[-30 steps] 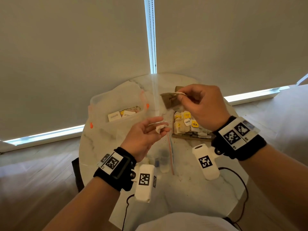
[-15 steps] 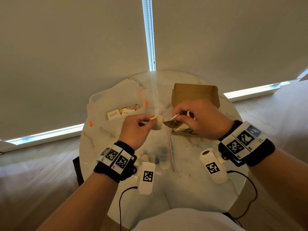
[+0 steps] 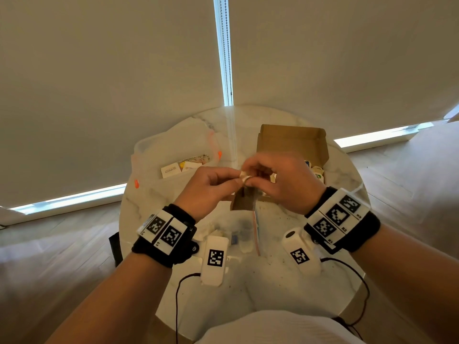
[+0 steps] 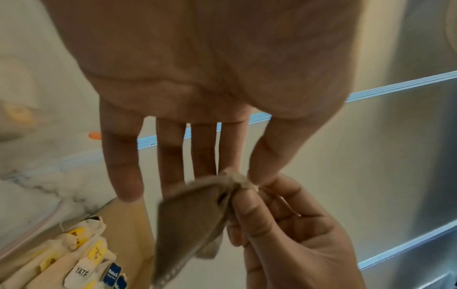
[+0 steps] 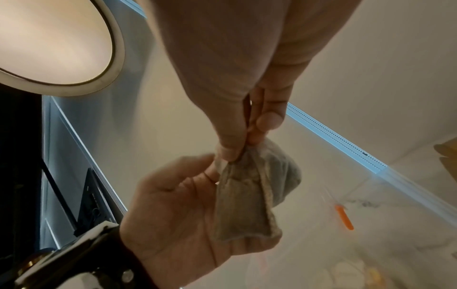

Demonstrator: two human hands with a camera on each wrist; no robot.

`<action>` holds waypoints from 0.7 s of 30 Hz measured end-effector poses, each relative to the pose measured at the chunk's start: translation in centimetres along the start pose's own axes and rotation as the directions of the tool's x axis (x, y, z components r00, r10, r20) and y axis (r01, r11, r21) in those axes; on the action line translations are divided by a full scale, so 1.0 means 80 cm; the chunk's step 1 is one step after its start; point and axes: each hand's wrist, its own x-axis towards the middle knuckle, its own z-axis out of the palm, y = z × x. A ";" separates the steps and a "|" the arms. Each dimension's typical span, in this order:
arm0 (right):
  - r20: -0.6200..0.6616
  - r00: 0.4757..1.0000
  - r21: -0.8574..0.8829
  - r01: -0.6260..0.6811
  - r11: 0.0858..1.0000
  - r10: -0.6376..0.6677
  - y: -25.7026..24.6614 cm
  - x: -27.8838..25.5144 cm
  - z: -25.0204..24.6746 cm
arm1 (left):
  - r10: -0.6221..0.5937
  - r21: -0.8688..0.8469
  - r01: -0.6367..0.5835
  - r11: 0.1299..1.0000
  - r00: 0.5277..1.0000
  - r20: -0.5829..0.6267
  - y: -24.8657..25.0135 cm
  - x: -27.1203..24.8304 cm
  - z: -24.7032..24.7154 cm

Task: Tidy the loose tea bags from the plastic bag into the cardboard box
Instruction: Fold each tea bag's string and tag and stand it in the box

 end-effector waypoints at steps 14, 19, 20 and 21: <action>0.091 0.953 0.102 -0.298 0.949 0.289 0.028 0.008 -0.014 | 0.052 0.145 -0.034 0.989 0.991 -0.122 -0.016 0.022 0.018; -0.072 0.875 0.168 -0.462 0.871 0.478 0.093 0.037 -0.061 | 0.047 0.136 -0.014 0.991 0.969 -0.242 -0.030 0.031 0.009; -0.089 0.865 0.161 -0.476 0.864 0.493 0.108 0.042 -0.066 | 0.034 0.134 0.000 0.991 0.967 -0.252 -0.034 0.032 0.007; -0.099 0.856 0.138 -0.493 0.859 0.507 0.122 0.045 -0.069 | 0.021 0.134 0.014 0.991 0.966 -0.256 -0.038 0.032 0.005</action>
